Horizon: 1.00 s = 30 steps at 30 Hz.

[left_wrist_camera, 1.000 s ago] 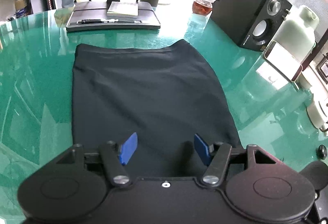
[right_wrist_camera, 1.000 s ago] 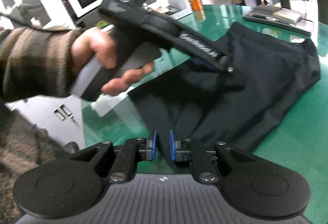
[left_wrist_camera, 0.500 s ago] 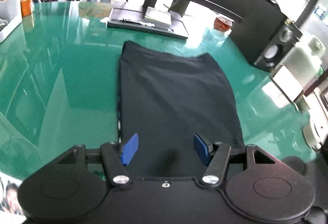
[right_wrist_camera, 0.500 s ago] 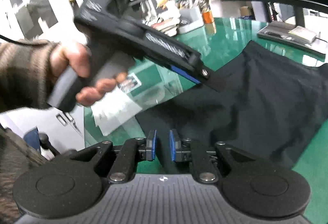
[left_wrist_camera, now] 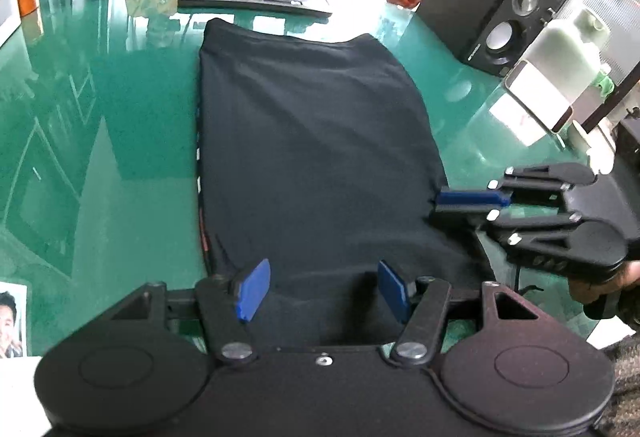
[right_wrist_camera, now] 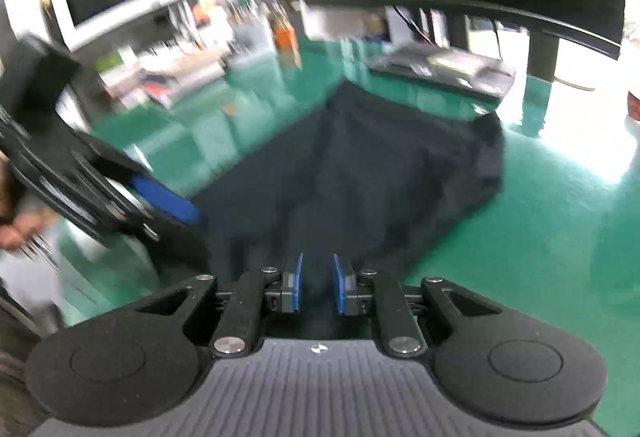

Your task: Fold clothes

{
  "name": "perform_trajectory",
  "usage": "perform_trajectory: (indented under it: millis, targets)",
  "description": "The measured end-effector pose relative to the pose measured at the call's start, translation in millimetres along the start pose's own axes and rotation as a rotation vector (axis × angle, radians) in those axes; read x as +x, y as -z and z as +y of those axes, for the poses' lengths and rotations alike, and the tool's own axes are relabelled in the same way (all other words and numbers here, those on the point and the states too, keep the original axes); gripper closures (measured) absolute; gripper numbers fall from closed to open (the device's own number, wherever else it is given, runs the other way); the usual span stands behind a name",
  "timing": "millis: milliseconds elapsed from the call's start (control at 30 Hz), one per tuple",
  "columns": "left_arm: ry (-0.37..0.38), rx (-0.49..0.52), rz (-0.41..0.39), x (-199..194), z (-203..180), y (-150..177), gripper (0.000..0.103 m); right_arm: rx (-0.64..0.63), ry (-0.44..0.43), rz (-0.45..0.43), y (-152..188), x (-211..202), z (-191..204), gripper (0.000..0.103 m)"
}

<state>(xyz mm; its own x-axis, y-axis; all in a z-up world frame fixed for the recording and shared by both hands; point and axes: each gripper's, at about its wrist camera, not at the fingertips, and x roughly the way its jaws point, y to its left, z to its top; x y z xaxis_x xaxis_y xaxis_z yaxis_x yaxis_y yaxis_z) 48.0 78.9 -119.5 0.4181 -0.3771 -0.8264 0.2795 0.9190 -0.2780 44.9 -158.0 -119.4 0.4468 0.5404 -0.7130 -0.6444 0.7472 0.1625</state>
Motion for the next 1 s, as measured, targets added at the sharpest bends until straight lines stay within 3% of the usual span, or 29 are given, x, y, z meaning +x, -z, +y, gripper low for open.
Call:
perform_trajectory:
  millis: [300, 533, 700, 833, 1000]
  targets:
    - [-0.085, 0.076, 0.038, 3, -16, 4, 0.043, -0.014, 0.051, 0.015, 6, 2, 9, 0.091]
    - [-0.205, 0.050, 0.078, 9, -33, -2, 0.041, -0.016, 0.064, 0.021, 3, 4, 7, 0.092]
    - [-0.231, 0.037, 0.091, 10, -35, -3, 0.039, -0.020, 0.066, 0.026, 2, 4, 6, 0.091]
    - [-0.267, 0.027, 0.096, 10, -36, -3, 0.030, -0.022, 0.064, 0.030, 1, 4, 6, 0.091]
    - [-0.290, 0.031, 0.098, 10, -41, -4, 0.030, -0.027, 0.067, 0.030, 2, 3, 7, 0.091]
